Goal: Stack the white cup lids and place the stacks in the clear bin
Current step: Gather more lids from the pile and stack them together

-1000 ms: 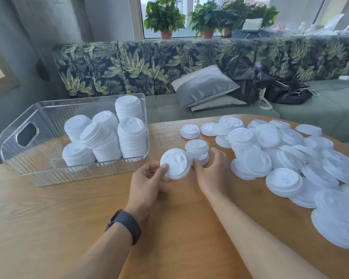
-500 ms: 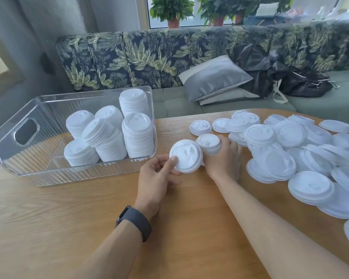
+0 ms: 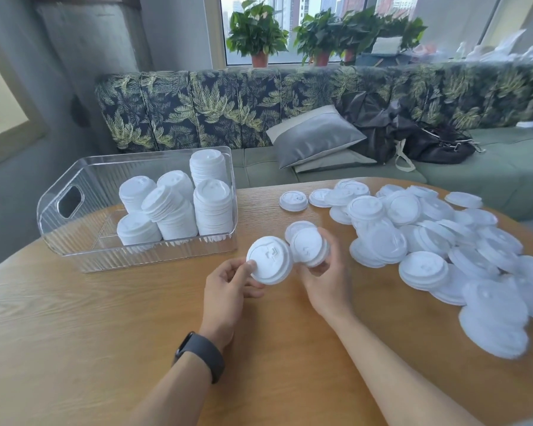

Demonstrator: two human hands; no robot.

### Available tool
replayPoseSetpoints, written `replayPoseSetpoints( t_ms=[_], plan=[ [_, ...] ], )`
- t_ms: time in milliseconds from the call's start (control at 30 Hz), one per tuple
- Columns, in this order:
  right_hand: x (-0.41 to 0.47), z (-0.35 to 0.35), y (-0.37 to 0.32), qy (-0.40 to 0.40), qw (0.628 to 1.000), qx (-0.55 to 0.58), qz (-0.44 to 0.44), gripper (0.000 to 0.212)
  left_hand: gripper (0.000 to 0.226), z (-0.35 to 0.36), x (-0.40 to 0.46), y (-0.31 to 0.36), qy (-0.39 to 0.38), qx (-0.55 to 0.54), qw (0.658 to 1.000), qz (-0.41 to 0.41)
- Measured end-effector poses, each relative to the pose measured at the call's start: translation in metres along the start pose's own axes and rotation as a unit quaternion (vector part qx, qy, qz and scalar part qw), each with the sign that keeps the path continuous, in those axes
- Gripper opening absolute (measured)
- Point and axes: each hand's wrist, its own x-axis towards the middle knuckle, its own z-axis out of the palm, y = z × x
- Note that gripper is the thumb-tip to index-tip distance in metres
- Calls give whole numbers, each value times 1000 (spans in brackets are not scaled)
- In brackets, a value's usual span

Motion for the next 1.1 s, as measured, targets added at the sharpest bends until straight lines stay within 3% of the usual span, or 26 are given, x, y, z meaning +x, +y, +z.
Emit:
replayPoseSetpoints(
  t_ms=[167, 400, 633, 867, 1100],
  plan=[
    [-38, -16, -7, -62, 993, 40, 89, 68, 14, -12, -30, -3, -7, 0, 1000, -5],
    [-56, -36, -10, -97, 967, 165, 171, 27, 15, -21, -56, 0, -30, 0, 999, -16],
    [-56, -48, -17, -123, 914, 311, 230, 34, 20, -22, -67, 2, -58, -2, 998, -24],
    [-50, -45, -6, -99, 905, 316, 267, 18, 14, -20, -68, 3, -67, 12, 998, -14],
    [-51, -46, -7, -125, 904, 323, 251, 17, 16, -17, -67, 2, -96, 43, 994, -20]
  ],
)
